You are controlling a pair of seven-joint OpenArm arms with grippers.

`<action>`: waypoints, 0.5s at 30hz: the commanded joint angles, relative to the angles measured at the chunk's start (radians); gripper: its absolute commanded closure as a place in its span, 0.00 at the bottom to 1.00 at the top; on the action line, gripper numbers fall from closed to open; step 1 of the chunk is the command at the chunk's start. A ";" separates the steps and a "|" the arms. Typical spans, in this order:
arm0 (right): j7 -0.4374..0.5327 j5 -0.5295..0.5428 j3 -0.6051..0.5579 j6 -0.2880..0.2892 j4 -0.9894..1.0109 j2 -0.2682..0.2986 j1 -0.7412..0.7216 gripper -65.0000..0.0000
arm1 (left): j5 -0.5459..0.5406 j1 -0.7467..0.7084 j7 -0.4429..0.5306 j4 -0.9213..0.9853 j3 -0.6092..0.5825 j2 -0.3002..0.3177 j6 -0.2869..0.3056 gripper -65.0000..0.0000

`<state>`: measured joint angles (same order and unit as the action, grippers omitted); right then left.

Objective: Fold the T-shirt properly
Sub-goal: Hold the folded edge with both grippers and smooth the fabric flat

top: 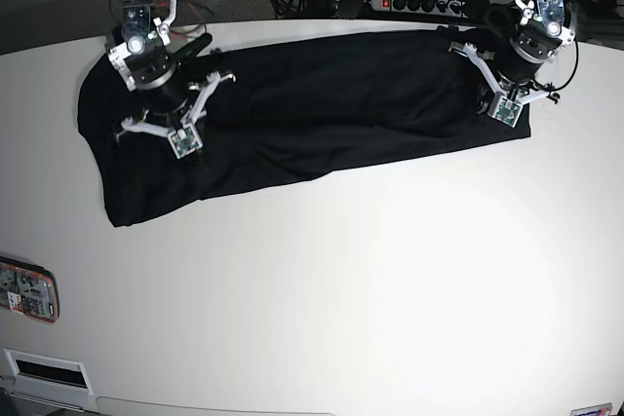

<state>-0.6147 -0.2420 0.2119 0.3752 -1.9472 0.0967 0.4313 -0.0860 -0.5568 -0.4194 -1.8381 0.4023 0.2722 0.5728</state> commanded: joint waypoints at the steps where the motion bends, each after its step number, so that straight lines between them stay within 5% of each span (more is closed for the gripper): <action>1: 0.023 -0.010 0.004 0.000 -0.019 -0.005 0.010 1.00 | -0.011 -0.003 0.018 -0.019 0.008 0.017 -0.004 1.00; 15: 0.063 -0.044 0.051 0.000 -0.025 -0.051 0.041 1.00 | -0.011 -0.062 0.018 -0.071 0.091 0.045 -0.004 1.00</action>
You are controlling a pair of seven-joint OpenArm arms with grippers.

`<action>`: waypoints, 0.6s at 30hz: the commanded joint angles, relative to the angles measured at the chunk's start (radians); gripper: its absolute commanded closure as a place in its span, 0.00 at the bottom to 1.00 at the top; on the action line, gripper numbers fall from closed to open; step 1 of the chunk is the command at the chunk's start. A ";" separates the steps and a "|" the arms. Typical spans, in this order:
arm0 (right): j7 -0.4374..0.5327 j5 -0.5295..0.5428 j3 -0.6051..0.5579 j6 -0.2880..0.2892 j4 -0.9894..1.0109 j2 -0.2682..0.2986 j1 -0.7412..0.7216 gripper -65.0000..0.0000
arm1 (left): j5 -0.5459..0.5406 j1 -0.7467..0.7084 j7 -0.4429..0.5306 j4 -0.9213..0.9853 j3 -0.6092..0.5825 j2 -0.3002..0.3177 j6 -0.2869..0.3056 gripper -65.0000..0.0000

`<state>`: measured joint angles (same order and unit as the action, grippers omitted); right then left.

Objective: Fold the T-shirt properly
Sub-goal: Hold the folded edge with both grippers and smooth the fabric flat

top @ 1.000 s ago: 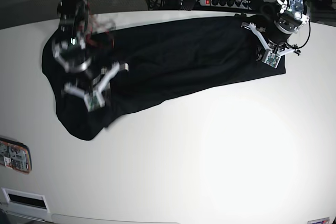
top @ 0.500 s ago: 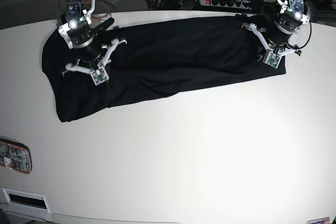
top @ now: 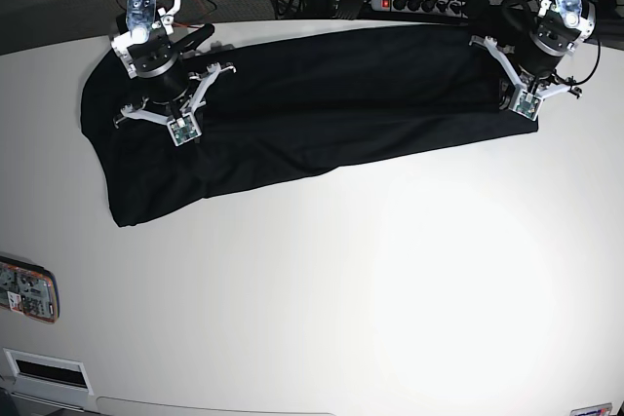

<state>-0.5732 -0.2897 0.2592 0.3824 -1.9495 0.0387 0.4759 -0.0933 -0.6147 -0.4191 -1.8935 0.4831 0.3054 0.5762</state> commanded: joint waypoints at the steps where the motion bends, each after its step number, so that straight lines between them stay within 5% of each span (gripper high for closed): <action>1: 0.020 0.004 0.004 -0.007 -0.023 0.008 -0.006 1.00 | -0.004 -0.004 0.018 -0.016 0.015 0.011 -0.008 1.00; 18: 0.015 0.005 0.018 -0.007 -0.020 0.014 -0.009 1.00 | -0.004 -0.123 0.018 -0.068 0.045 0.011 -0.006 1.00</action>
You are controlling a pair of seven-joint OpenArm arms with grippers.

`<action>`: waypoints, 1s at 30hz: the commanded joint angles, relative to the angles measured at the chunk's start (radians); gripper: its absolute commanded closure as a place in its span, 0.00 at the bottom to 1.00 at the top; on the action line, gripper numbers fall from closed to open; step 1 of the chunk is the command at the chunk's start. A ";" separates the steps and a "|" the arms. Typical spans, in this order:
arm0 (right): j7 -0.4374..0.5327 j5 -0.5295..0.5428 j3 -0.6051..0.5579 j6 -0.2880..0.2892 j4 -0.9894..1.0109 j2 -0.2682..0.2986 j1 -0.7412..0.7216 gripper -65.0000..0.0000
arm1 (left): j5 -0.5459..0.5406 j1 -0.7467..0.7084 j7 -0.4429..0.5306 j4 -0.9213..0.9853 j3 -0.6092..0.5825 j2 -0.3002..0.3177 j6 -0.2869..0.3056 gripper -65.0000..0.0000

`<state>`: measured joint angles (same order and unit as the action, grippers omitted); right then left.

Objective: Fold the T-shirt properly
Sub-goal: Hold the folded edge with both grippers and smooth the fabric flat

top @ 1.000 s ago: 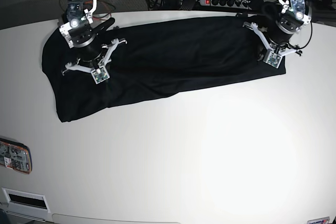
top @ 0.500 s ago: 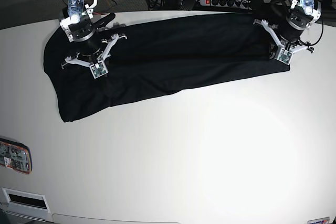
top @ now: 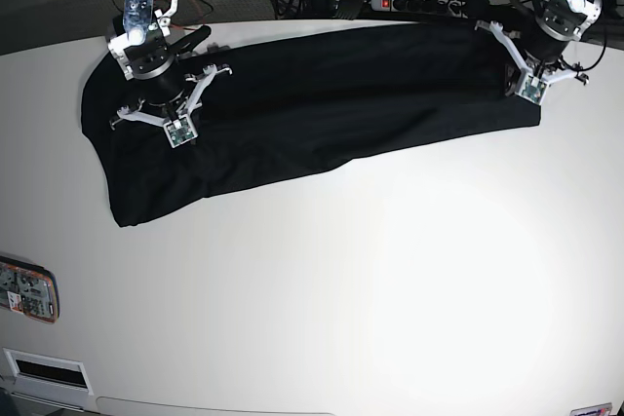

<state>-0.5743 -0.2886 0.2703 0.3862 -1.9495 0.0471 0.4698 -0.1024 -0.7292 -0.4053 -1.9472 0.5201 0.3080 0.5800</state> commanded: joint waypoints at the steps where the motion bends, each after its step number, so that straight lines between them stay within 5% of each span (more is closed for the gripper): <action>1: 0.017 0.004 0.007 -0.011 -0.020 0.006 -0.003 1.00 | 0.005 -0.014 0.004 -0.011 0.008 0.009 -0.010 1.00; 16: 0.018 0.007 0.007 -0.011 -0.017 0.004 -0.003 1.00 | 0.007 -0.037 0.004 0.042 0.004 0.009 -0.012 1.00; 19: 0.020 0.007 0.005 -0.011 -0.017 0.003 -0.003 0.79 | 0.007 -0.037 0.004 0.042 0.004 0.009 -0.012 1.00; 23: 0.021 0.007 0.002 -0.011 -0.017 0.003 -0.003 0.48 | 0.007 -0.037 0.004 0.042 0.004 0.009 -0.013 0.77; 30: 0.023 0.007 0.002 -0.011 -0.018 0.003 -0.013 0.29 | 0.003 -0.037 0.004 0.042 0.002 0.009 -0.013 0.53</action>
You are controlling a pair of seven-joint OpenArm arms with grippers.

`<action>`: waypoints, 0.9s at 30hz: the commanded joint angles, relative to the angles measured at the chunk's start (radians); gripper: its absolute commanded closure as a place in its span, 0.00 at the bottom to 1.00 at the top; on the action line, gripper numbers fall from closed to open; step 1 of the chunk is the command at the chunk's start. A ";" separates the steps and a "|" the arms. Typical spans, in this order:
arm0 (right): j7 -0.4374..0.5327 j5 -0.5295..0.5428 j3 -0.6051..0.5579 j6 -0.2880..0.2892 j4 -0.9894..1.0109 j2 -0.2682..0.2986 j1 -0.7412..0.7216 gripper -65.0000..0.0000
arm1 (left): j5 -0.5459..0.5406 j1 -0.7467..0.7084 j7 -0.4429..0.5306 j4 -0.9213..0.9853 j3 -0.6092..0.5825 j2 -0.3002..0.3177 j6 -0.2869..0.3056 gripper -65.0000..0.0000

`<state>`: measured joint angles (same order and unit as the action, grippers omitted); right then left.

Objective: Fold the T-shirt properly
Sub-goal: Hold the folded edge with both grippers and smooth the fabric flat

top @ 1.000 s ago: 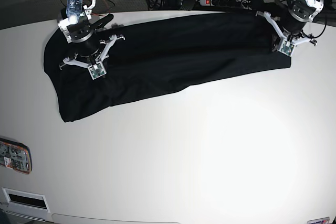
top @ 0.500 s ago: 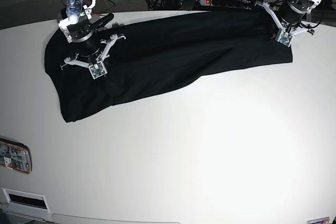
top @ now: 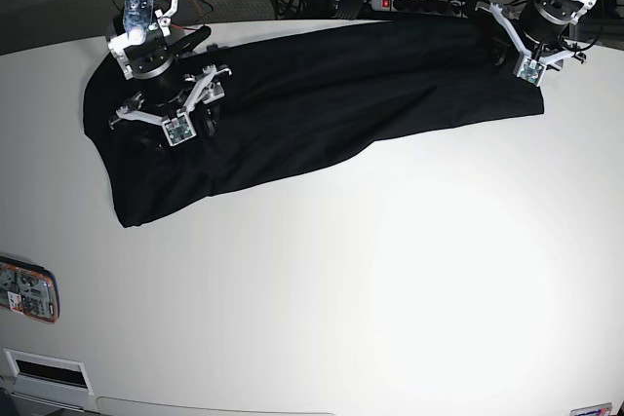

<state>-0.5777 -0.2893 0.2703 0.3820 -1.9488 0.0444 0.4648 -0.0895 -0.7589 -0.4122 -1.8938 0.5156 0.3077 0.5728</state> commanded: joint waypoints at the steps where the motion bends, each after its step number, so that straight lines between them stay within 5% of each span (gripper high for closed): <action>1: 0.026 0.008 0.004 -0.007 -0.018 0.005 -0.010 0.29 | -0.013 -0.007 0.011 -0.011 0.007 0.009 -0.006 0.51; 14: 0.018 0.017 -0.001 -0.007 0.018 0.008 -0.168 0.29 | -0.006 0.098 0.009 0.190 -0.113 0.009 -0.006 0.49; 20: 0.018 0.161 0.007 -0.007 0.134 0.008 -0.183 0.29 | -0.008 0.117 0.009 0.210 -0.116 0.008 -0.006 0.49; 27: 0.023 0.170 0.065 -0.007 0.300 0.008 -0.185 0.29 | -0.008 0.118 0.009 0.214 -0.114 0.009 -0.006 0.49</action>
<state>-0.5583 -0.1246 0.3332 0.3687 -1.6360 0.0494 0.2745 -0.1501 -0.6312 -0.3328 -1.6928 0.4088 0.3161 0.5652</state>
